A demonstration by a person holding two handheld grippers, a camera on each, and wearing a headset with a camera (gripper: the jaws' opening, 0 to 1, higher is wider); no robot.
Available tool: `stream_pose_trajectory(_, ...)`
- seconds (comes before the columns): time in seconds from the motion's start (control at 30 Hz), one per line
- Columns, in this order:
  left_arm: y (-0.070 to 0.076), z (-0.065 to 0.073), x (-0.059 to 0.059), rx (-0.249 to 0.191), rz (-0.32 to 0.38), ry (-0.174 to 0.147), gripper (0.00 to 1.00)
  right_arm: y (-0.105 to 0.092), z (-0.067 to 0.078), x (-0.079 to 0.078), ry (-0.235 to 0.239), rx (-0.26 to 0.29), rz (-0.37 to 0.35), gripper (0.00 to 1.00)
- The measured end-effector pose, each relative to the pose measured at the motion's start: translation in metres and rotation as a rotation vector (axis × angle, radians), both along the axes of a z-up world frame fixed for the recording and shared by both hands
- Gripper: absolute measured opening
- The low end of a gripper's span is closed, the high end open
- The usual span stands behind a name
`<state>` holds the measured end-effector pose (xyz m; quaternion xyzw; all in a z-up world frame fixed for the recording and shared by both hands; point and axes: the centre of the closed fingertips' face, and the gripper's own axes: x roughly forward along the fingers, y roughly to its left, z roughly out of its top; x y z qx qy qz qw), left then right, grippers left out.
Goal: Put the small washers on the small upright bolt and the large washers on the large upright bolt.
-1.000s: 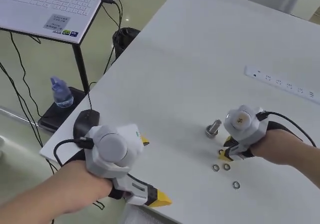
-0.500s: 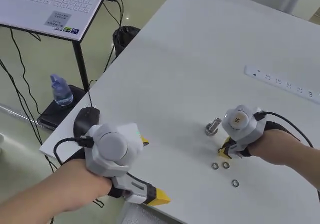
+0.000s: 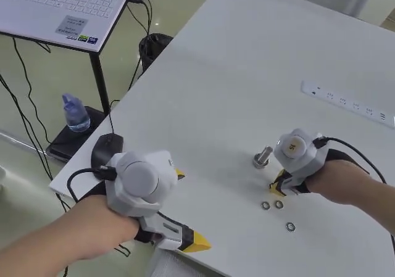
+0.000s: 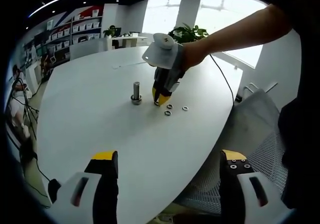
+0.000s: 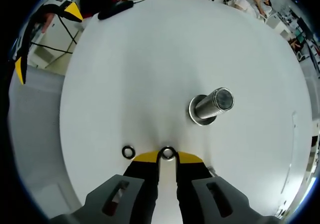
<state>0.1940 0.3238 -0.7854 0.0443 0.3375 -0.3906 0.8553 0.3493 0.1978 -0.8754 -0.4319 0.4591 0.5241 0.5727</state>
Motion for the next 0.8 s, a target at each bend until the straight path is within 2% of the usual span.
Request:
stream_pose_trajectory(0.4, -0.007, 0.002, 0.004, 0.005, -0.013, -0.007, 0.83, -0.009, 0.008, 0.000, 0.002, 0.013, -0.017, 0.12)
stream_pose_trajectory(0.5, -0.009, 0.004, 0.008, -0.003, -0.008, -0.016, 0.84, -0.013, 0.011, 0.000, 0.004, 0.019, -0.034, 0.12)
stream_pose_trajectory(0.63, -0.011, 0.004, 0.012, 0.004, -0.008, -0.024, 0.87, -0.019, 0.012, 0.000, 0.002, 0.022, -0.045, 0.12)
stream_pose_trajectory(0.67, -0.011, 0.005, 0.014, 0.010, -0.004, -0.035, 0.88, -0.022, 0.013, -0.001, 0.004, 0.020, -0.049, 0.12)
stream_pose_trajectory(0.8, -0.012, 0.002, 0.018, 0.015, -0.003, -0.037, 0.89, -0.032, 0.017, -0.004, -0.001, 0.017, -0.057, 0.12)
